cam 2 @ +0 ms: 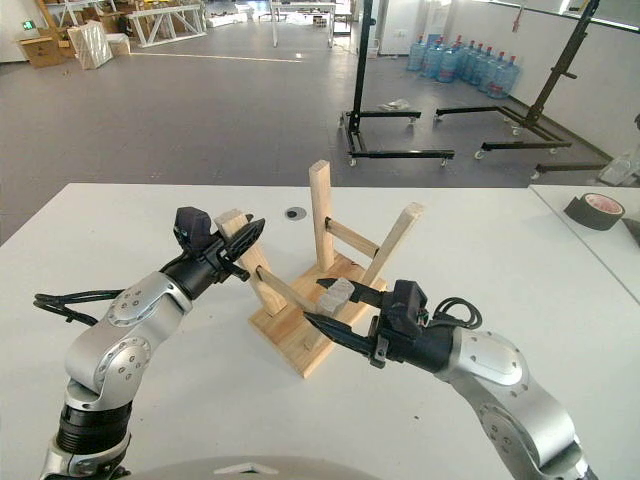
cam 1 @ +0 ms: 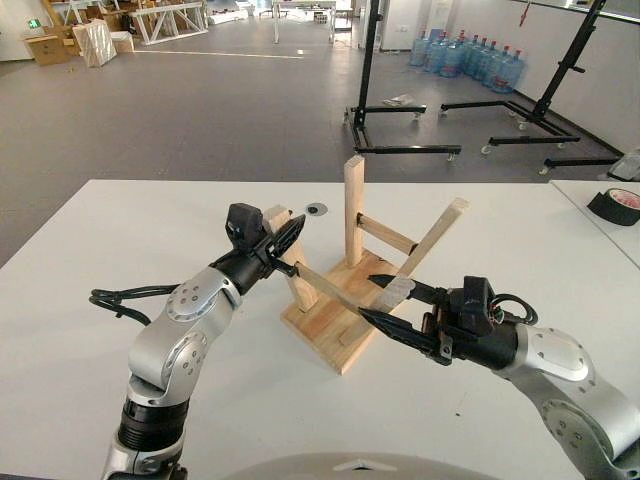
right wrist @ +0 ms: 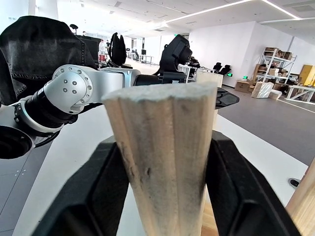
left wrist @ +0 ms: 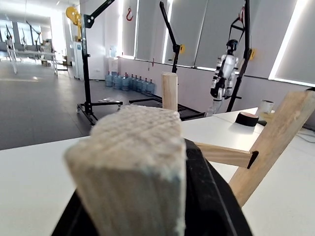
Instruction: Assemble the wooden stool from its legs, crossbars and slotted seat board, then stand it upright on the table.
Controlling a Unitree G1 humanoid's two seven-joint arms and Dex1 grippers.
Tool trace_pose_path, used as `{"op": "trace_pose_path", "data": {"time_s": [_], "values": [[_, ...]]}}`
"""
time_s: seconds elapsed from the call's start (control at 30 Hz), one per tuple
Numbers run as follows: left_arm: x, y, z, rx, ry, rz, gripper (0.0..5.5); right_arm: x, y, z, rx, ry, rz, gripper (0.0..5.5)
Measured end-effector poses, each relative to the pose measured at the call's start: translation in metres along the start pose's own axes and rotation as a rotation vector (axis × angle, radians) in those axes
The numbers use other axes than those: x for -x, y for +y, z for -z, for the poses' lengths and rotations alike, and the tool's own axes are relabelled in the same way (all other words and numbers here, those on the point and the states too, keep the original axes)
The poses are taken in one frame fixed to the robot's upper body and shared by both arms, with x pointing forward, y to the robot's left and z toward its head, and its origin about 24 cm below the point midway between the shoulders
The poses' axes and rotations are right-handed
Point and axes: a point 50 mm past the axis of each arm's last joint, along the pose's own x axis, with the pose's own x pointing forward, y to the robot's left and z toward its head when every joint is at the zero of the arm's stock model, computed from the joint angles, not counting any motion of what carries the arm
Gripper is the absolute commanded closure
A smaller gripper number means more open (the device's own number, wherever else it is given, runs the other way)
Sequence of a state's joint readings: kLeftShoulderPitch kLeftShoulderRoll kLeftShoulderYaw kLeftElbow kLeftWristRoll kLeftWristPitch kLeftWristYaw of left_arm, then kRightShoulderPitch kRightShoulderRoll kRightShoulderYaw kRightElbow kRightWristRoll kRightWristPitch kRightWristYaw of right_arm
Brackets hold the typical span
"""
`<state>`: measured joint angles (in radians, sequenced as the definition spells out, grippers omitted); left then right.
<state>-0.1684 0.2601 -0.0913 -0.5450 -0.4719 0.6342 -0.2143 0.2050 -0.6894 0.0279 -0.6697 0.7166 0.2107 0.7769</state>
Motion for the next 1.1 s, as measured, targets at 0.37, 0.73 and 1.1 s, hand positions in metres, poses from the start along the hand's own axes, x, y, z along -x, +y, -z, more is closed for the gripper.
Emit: {"op": "trace_pose_path", "data": {"time_s": [0.37, 0.73, 1.1], "values": [[0.004, 0.002, -0.002, -0.073, -0.021, -0.005, 4.35, -0.004, -0.017, -0.001, 0.025, 0.025, -0.077, 3.43], [0.017, 0.004, -0.005, 0.026, -0.018, 0.09, 4.35, 0.0, -0.052, -0.014, 0.051, 0.146, -0.261, 3.43], [0.026, 0.006, -0.002, 0.044, 0.02, 0.108, 3.52, -0.007, -0.073, -0.019, 0.025, 0.207, -0.352, 3.43]]}}
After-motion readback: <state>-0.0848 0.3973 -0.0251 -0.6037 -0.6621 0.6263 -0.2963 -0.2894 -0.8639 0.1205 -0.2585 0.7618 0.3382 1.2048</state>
